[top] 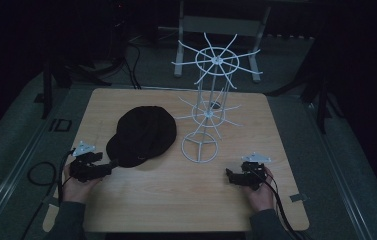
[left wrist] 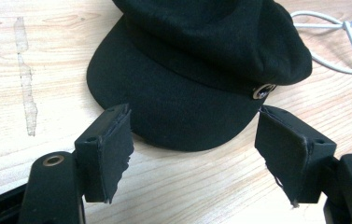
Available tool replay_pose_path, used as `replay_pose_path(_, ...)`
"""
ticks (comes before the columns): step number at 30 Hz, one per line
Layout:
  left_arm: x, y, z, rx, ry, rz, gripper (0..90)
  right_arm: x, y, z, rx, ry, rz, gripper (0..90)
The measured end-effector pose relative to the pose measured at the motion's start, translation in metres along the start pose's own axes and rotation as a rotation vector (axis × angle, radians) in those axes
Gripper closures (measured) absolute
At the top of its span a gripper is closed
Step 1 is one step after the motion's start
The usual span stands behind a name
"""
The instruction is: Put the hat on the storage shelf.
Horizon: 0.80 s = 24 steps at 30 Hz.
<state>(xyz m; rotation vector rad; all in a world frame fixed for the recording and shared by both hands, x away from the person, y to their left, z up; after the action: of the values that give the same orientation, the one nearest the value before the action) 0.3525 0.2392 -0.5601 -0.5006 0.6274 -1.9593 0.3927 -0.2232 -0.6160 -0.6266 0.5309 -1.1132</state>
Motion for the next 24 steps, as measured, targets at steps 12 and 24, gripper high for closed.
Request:
replay_pose_path(12,0.006,-0.009,0.026,0.001,0.047,-0.012,28.0,-0.001,-0.001,-0.001,0.002,0.000,-0.003,11.3)
replay_pose_path(24,0.025,0.000,0.060,-0.014,0.101,-0.032,28.0,-0.001,-0.001,-0.001,-0.001,0.004,-0.004,11.4)
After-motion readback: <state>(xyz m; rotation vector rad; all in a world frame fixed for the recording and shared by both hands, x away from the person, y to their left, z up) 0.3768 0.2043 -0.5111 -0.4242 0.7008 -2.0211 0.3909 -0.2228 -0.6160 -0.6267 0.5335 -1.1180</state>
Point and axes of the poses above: each handheld gripper's, and its own axes: y roughly forward along the jaws, z roughly out of its top, x roughly to its right, the point moved 8 cm from there along y, roughly forward along the jaws, and after that the axes turned 7 degrees about y, right-handed, at the moved point
